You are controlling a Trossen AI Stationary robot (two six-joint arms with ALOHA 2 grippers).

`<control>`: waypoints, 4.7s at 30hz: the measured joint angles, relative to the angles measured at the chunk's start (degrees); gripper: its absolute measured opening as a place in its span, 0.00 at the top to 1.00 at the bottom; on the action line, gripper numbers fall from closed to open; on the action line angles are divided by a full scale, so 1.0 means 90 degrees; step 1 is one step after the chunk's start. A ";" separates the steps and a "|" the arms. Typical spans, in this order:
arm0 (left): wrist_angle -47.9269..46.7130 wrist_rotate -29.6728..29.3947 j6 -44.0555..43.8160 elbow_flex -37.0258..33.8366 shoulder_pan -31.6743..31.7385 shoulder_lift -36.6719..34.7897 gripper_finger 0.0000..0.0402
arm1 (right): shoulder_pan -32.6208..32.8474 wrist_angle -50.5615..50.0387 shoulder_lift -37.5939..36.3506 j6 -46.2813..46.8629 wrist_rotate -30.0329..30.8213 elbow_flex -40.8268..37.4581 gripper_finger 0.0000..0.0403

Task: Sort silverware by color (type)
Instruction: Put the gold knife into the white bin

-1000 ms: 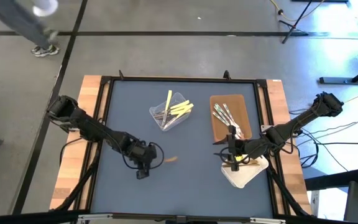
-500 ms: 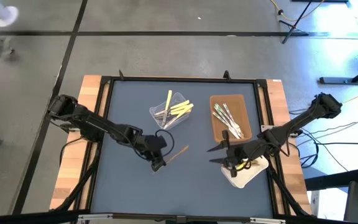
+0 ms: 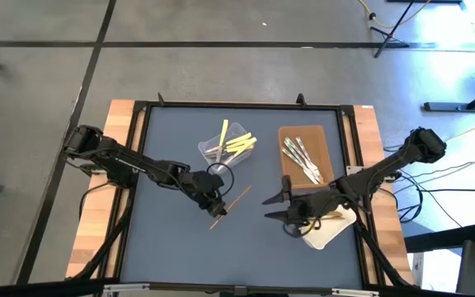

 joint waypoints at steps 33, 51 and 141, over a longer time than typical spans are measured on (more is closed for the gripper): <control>0.0453 0.0274 -0.0468 0.0000 0.0027 0.0000 0.94 | -0.0878 -0.1046 0.3072 -0.1319 -0.0381 0.2626 0.57; 0.1008 0.0330 -0.0514 0.0000 0.0030 0.0000 0.94 | -0.0878 -0.1043 0.3251 -0.1479 -0.0243 0.2619 0.57; -0.1862 -0.1254 0.7312 -0.0399 0.1199 -0.5404 0.75 | -0.0866 -0.3347 0.3296 -0.0447 0.0574 0.3838 1.00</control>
